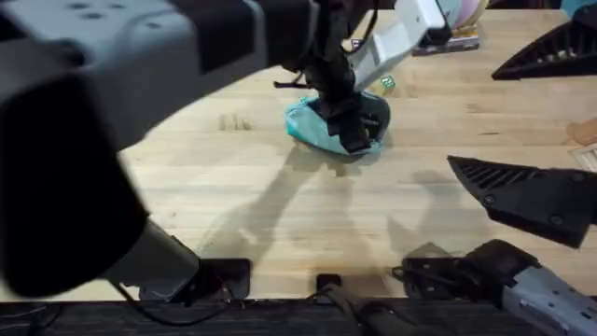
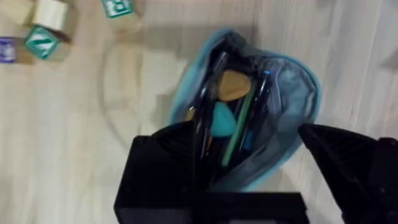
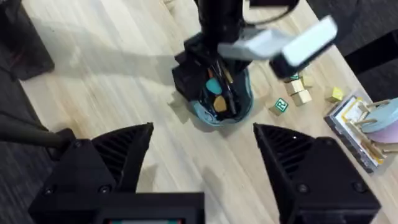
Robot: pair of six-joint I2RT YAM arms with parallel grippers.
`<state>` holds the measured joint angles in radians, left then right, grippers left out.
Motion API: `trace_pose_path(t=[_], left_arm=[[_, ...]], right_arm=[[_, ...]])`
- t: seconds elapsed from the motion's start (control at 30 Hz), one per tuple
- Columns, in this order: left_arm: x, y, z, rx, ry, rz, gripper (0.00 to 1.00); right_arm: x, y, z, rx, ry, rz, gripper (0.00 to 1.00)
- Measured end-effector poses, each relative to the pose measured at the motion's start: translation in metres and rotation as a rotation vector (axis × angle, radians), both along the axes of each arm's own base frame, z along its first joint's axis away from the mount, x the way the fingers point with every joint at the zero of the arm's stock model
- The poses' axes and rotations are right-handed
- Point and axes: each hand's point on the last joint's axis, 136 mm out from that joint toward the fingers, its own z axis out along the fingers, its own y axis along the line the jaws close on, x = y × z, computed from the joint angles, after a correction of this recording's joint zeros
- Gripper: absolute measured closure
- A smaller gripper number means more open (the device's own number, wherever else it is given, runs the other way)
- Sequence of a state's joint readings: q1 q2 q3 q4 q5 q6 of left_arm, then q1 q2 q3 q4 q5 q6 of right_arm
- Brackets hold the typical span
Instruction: Unzip the bag, pick up the pens from the table one at a time and place them inside, then zip the bag closed.
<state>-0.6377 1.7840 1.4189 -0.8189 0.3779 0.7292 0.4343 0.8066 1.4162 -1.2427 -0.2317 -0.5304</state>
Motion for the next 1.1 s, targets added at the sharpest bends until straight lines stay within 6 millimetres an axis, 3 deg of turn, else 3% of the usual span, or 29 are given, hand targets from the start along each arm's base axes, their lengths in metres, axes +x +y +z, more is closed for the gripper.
trace_pose_path(t=[0.23,0.4,0.67,0.87,1.1], left_arm=[[0.018,0.036,0.059,-0.077,-0.106,0.101,0.007],[0.021,0.071,0.086,-0.087,-0.141,0.176,0.007],[0.033,0.128,0.103,-0.061,-0.198,0.256,0.007],[0.049,0.171,0.104,-0.044,-0.208,0.358,0.007],[0.037,0.195,0.104,-0.106,-0.172,0.293,0.008]], right_arm=[[0.000,0.000,0.000,0.000,0.000,0.000,0.003],[0.009,0.004,0.001,0.016,0.007,-0.015,0.003],[0.035,0.016,0.001,0.063,0.054,-0.069,0.003],[0.053,0.025,0.000,0.103,0.088,-0.113,0.003],[0.081,0.038,-0.016,0.192,0.249,-0.255,0.003]])
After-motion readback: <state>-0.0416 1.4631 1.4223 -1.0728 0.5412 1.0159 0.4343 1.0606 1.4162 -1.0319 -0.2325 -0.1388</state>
